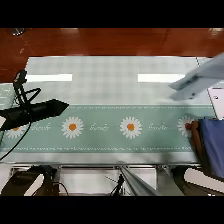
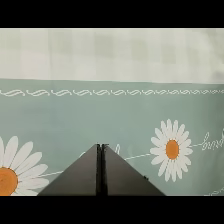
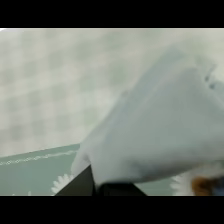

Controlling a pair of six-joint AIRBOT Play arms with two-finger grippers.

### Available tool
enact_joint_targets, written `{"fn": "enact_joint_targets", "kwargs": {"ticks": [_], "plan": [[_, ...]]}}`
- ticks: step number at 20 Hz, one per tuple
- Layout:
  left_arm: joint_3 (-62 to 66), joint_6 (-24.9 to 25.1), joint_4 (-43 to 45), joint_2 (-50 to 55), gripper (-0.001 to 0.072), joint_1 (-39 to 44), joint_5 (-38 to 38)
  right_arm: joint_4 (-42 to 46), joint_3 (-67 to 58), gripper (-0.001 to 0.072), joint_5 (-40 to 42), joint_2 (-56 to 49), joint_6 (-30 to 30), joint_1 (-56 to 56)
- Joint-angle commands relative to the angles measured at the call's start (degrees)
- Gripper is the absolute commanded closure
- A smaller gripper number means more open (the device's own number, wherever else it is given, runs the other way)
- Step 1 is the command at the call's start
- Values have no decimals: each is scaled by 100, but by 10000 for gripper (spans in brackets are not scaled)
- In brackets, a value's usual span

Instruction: Fold the shirts.

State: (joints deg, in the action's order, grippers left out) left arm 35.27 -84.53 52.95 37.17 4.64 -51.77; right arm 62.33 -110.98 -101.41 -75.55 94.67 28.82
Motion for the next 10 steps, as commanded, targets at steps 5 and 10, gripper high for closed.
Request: {"fn": "enact_joint_targets", "kwargs": {"ticks": [5, 10], "plan": [[-2, 2, 2, 2, 683, 2, 9, 920, 1766, 689, -496, 1786, 433, 1978], [-2, 2, 2, 2, 683, 2, -35, 3759, 3322, 685, -490, 3093, 315, 3027]]}}
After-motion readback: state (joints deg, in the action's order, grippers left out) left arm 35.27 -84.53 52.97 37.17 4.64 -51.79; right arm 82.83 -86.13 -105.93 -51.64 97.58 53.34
